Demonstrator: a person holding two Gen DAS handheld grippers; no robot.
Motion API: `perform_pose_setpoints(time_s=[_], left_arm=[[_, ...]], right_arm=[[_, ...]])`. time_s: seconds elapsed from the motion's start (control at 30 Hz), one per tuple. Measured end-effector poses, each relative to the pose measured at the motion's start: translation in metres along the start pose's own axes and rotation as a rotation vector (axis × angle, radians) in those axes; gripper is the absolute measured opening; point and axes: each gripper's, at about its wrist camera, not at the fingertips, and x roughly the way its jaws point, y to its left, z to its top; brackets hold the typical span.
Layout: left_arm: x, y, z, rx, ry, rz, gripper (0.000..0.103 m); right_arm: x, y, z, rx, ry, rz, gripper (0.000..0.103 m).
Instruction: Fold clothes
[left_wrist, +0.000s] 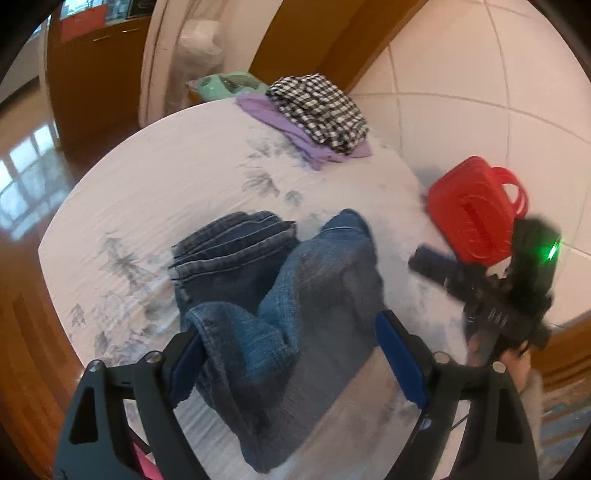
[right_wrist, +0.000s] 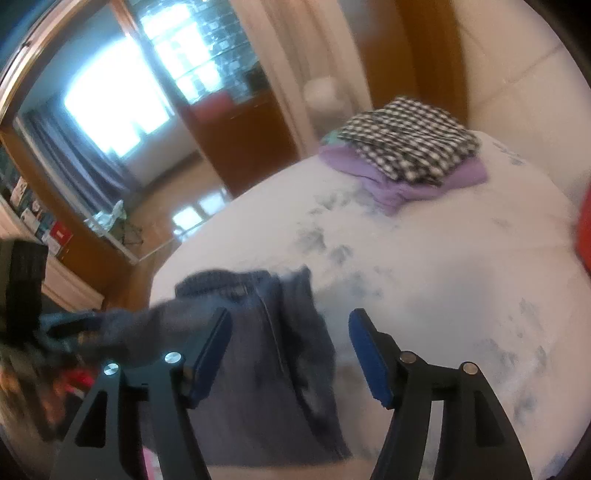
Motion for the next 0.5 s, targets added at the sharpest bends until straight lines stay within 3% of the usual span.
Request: perform_pose_setpoints(time_s=[0.1,0.2,0.23,0.4,0.47,0.5], left_arm=[[-0.010,-0.003,0.003,0.017,0.003,0.000,0.087],[-0.018,-0.010,0.002,0.067,-0.073,0.181,0.097],[-0.018,-0.010,-0.001,0.063,-0.092,0.205,0.103],[-0.005,-0.011,-0.023,0.050,-0.178,0.342,0.103],[0.008,-0.010,-0.037,0.046,-0.199,0.414,0.103],[0.013,-0.009,-0.044,0.039,-0.206,0.446,0.103]], right_arm=[[-0.010,-0.004,-0.022,0.031,0.009,0.027,0.066],[-0.012,-0.002,-0.039,0.042,0.021,0.053,0.066],[-0.010,-0.001,-0.043,0.043,0.026,0.058,0.066],[-0.001,0.012,-0.056,0.002,0.023,0.032,0.065],[-0.001,0.018,-0.059,-0.024,0.006,0.013,0.060],[-0.002,0.021,-0.060,-0.036,-0.003,0.008,0.052]])
